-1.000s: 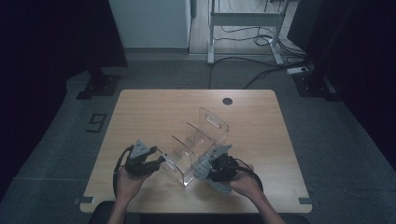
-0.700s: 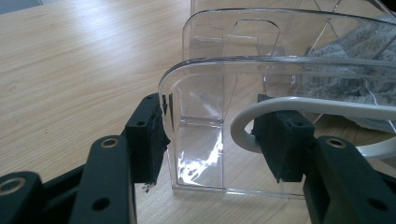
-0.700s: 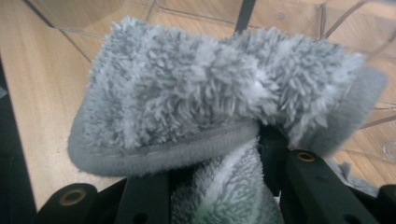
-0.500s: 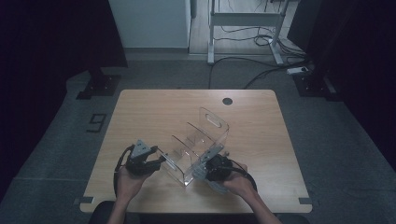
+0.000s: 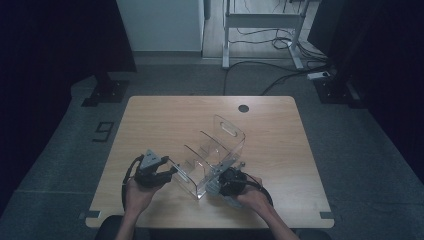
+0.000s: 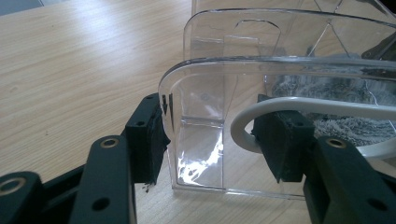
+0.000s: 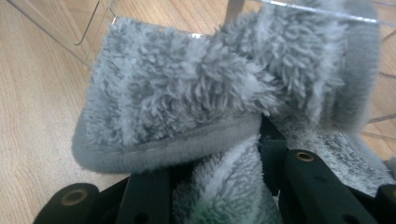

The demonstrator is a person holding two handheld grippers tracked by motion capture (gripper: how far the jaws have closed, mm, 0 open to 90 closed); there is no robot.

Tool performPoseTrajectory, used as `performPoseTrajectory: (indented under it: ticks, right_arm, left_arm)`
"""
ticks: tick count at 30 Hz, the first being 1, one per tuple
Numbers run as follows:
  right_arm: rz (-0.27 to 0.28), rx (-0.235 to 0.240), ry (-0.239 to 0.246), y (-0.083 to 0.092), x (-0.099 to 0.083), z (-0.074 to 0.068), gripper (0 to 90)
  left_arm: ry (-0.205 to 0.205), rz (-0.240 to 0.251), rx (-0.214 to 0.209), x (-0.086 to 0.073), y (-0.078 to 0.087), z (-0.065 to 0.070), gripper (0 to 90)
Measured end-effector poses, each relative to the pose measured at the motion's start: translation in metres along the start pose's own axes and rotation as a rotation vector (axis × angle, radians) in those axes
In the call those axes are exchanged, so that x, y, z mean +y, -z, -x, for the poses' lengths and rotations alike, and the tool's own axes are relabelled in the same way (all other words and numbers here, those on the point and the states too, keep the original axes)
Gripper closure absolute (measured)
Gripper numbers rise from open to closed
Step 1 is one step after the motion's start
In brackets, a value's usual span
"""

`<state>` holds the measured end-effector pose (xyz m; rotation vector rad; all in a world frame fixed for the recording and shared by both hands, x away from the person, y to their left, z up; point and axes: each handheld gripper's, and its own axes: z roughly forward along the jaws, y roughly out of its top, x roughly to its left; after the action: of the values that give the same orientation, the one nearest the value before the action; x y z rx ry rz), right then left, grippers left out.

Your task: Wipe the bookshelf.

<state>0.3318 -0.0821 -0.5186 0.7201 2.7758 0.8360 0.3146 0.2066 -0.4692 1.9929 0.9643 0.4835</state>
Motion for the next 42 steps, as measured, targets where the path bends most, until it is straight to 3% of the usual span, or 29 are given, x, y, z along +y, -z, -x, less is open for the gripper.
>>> performPoseTrajectory:
  ticks: [5, 15, 17, 26, 32, 42]
  right_arm:
    - [-0.007, -0.003, 0.007, 0.008, -0.004, 0.0, 64.9]
    - [0.01, -0.017, -0.028, 0.039, -0.026, 0.005, 64.9]
    - [0.034, 0.019, -0.028, 0.047, -0.029, 0.007, 64.5]
    - [0.084, 0.046, -0.012, 0.067, -0.027, 0.001, 64.4]
    - [0.093, 0.09, 0.01, 0.066, -0.021, -0.009, 64.1]
    - [0.064, 0.155, 0.095, 0.044, 0.0, -0.037, 63.3]
  left_arm:
    - [0.001, 0.003, -0.001, 0.0, 0.0, -0.001, 45.1]
    - [0.001, 0.006, 0.001, -0.001, -0.001, -0.002, 45.2]
    - [0.001, 0.007, 0.0, -0.001, 0.0, -0.003, 45.2]
    - [0.001, 0.006, 0.0, -0.001, 0.0, -0.003, 45.2]
    - [0.002, 0.006, 0.001, -0.001, 0.0, -0.003, 45.2]
    - [0.001, 0.003, 0.005, 0.0, -0.001, -0.002, 45.2]
